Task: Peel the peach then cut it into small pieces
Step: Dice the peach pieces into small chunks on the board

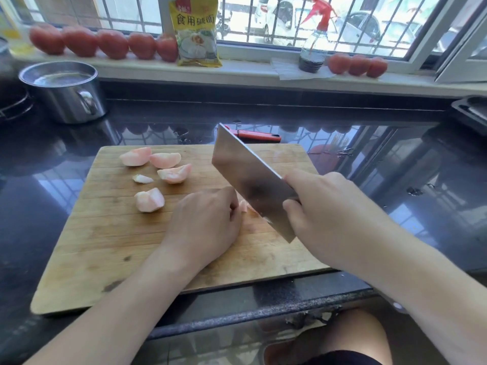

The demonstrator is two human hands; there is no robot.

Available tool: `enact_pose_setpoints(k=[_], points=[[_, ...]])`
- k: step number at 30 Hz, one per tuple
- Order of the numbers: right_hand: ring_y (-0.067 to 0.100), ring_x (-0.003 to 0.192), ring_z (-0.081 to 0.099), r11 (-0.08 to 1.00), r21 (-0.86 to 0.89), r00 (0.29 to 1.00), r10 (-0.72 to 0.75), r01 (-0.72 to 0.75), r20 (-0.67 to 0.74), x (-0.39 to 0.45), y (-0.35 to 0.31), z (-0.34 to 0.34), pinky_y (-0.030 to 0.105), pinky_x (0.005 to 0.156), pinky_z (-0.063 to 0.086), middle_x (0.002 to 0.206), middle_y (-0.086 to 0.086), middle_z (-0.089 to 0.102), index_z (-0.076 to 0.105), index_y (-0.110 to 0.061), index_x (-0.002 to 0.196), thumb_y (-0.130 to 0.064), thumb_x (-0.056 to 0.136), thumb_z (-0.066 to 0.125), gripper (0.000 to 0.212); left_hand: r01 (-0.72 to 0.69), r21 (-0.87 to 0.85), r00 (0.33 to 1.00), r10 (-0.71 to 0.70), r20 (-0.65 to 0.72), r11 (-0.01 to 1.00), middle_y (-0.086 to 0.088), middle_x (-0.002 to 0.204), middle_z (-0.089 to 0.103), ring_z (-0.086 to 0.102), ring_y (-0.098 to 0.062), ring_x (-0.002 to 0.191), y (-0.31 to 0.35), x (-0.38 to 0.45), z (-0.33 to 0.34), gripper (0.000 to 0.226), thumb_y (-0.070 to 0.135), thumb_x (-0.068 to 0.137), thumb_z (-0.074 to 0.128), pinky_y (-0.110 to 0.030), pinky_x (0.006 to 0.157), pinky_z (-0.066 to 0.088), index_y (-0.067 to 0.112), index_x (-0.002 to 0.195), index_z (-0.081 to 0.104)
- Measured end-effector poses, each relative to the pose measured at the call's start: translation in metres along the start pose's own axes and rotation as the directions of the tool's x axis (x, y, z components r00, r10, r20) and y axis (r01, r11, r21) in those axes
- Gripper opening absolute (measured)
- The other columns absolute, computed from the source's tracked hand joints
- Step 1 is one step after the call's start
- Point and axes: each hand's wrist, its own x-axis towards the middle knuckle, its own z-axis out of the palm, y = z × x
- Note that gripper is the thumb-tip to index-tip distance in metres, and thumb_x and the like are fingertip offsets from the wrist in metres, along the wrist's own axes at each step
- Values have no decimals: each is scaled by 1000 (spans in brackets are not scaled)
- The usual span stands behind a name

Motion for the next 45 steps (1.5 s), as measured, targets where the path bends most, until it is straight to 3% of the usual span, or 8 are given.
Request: enact_pose_setpoints(k=[15,21,26,28,32,38,42,45], points=[[28,74,39,998,-51,999,-30,31,22,14,-13,19,35,54,28,74,-7,34,38,-26,95,-21,97,50,14,-69,1,997,69,-42,998,2,83,71,67,-28,84,-1,1,2,13,34,93,61,-35,62,39,24,85,64],[26,81,60,994,111,1000,4,-7,24,34,6,18,42,65,55,91,2,59,52,-24,93,-23,97,49,5,-59,-8,998,58,-37,998,4,83,70,66,-24,84,-2,-1,0,14,36,93,63,-34,62,35,25,85,65],[17,43,61,941,335,994,79,-52,-69,28,51,-14,29,34,44,56,4,66,55,-27,85,-14,96,48,18,27,-4,999,-27,29,1000,10,90,70,65,-18,92,4,2,-6,14,39,97,61,-33,68,42,27,90,67],[24,47,65,919,386,992,109,-74,-69,31,67,-23,45,46,56,53,8,67,59,-23,90,-14,95,49,15,38,37,996,-41,80,999,10,98,69,64,-18,97,11,12,-10,15,41,100,58,-33,70,45,29,97,66],[29,53,69,888,451,991,122,-85,-53,36,89,-21,44,53,55,59,13,70,62,-24,96,-12,96,49,17,-48,107,986,31,162,993,7,107,69,61,-19,99,30,35,-10,16,40,104,54,-36,75,49,29,100,64],[11,50,59,982,148,986,-97,117,-137,33,110,1,33,51,44,61,0,65,51,-28,106,-19,102,53,11,143,-336,989,-148,11,931,7,80,72,65,-9,72,4,36,-38,20,25,101,63,-24,65,48,28,81,67],[26,49,50,853,-381,759,-503,358,-414,25,116,31,30,43,38,63,-3,59,57,-25,110,12,78,66,50,158,-617,870,-404,-283,771,-2,83,71,59,-1,58,-6,32,-89,14,15,103,57,-8,51,44,17,95,69],[23,65,61,744,-477,591,-664,468,-457,13,113,54,32,54,48,95,2,73,72,-10,101,10,92,47,33,128,-590,946,-277,-168,797,3,79,72,63,-4,65,5,33,-107,24,11,101,55,-13,59,48,25,93,72]])
